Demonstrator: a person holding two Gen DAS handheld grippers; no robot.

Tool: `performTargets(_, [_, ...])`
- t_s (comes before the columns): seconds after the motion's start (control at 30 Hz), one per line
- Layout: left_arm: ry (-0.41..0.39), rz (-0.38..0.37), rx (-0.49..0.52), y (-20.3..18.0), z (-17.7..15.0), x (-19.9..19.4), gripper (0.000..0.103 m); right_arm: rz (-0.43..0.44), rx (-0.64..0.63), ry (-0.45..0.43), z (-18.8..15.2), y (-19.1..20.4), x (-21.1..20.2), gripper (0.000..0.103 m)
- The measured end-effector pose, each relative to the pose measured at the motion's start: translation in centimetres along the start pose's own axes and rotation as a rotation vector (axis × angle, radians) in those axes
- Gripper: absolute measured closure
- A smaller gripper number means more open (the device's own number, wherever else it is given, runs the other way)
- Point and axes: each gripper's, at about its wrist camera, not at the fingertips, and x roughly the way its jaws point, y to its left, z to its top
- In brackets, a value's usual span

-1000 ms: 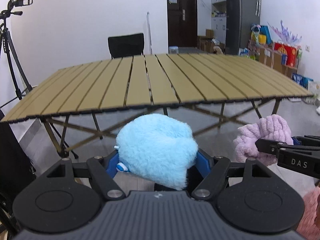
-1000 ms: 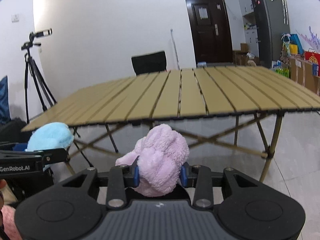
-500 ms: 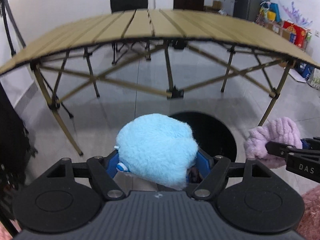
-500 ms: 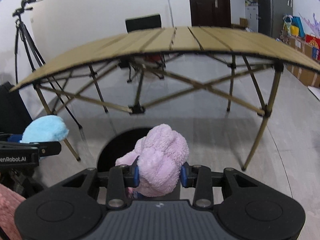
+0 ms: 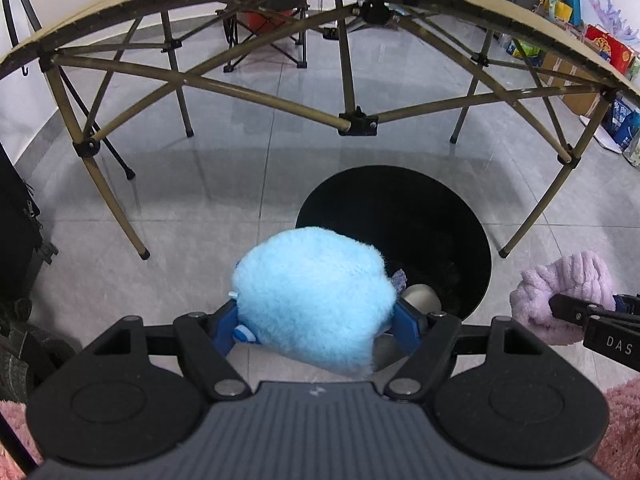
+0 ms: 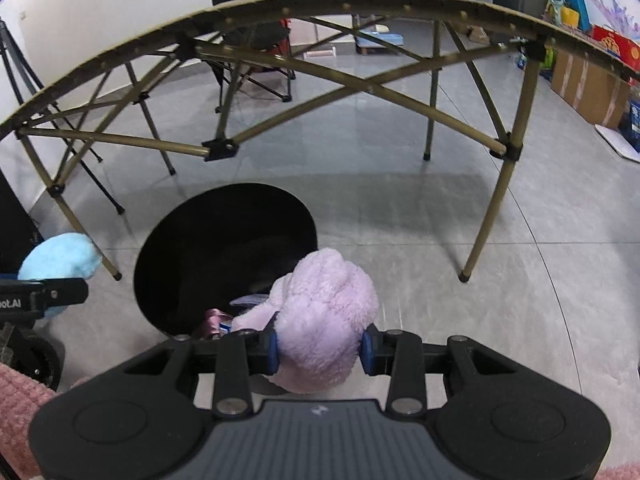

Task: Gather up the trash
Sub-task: 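Lift both held items off the table and carry them down to the black bin, then hold the blue plush over the bin and open the left gripper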

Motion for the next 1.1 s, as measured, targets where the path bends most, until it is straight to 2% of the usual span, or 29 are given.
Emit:
performTargets(0.37, [0.057, 0.008, 0.008, -1.9, 1.0, 2.4, 0.028, -0.025, 0.047, 0.075, -0.1, -2.0, 2.8, 0.067])
performTargets(0.8, [0.096, 0.026, 0.023, -5.6, 2.8, 5.3, 0.028, -0.046, 0.095, 0.098, -0.2, -4.5, 4.2, 0.067])
performTargets(1.1, [0.090, 0.058, 0.037, -8.0, 4.3, 7.1, 0.028, -0.061, 0.118, 0.108, 0.3, -5.7, 5.2, 0.067])
